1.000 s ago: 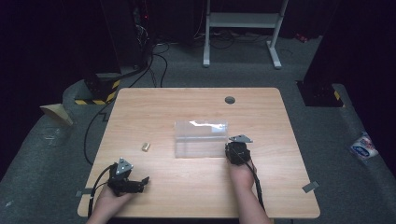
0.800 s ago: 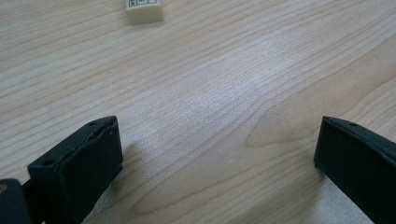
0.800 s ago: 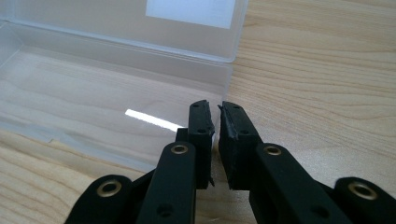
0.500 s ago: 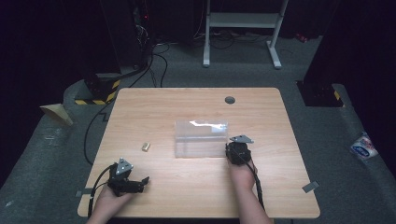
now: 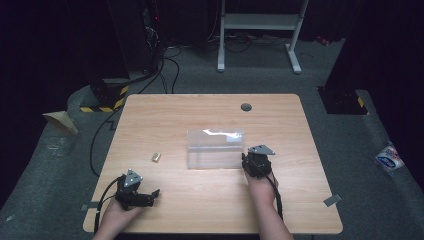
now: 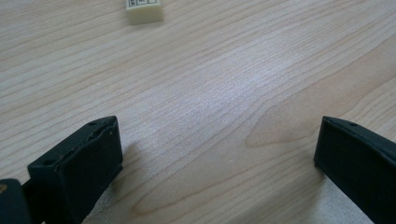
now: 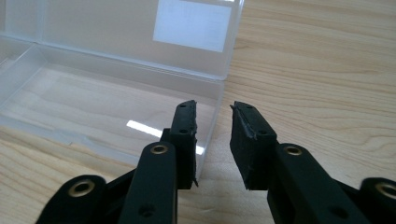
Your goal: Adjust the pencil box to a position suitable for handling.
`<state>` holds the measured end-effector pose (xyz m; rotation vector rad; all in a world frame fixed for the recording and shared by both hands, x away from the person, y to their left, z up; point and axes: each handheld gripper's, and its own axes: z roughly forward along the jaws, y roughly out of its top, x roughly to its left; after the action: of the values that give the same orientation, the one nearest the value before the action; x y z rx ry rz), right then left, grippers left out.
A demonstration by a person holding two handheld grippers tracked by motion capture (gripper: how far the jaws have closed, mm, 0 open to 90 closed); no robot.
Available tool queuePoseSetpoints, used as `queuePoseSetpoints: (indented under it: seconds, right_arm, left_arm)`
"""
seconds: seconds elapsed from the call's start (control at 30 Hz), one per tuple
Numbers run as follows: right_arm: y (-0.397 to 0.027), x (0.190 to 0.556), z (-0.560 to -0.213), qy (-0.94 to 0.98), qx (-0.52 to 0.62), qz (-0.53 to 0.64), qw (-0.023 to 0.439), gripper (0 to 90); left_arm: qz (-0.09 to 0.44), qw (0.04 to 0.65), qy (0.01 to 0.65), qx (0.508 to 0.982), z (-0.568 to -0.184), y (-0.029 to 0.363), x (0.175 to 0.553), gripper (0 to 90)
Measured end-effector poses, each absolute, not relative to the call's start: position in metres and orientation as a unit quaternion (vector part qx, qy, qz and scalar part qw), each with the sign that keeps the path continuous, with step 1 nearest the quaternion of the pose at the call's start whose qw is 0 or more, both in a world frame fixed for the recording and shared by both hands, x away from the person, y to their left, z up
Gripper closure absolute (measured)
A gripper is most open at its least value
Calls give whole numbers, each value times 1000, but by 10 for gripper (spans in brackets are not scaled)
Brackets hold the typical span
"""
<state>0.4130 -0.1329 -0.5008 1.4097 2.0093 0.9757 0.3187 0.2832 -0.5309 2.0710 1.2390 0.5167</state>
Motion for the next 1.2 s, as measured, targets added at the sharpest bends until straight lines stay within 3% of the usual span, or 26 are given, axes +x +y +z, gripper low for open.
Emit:
queuePoseSetpoints:
  seconds: [0.37,0.7,0.9,1.2]
  right_arm:
    - [-175,389,-500,727,516,364,268,544]
    - [-225,364,-519,732,539,330,255,432]
    - [-226,361,-523,748,529,316,246,356]
    - [-224,364,-524,753,525,322,233,341]
  left_arm:
    - [199,330,474,791,-531,283,319,12]
    - [199,328,474,792,-531,283,319,10]
    - [205,327,478,789,-531,283,319,14]
    - [202,323,485,787,-530,282,319,12]
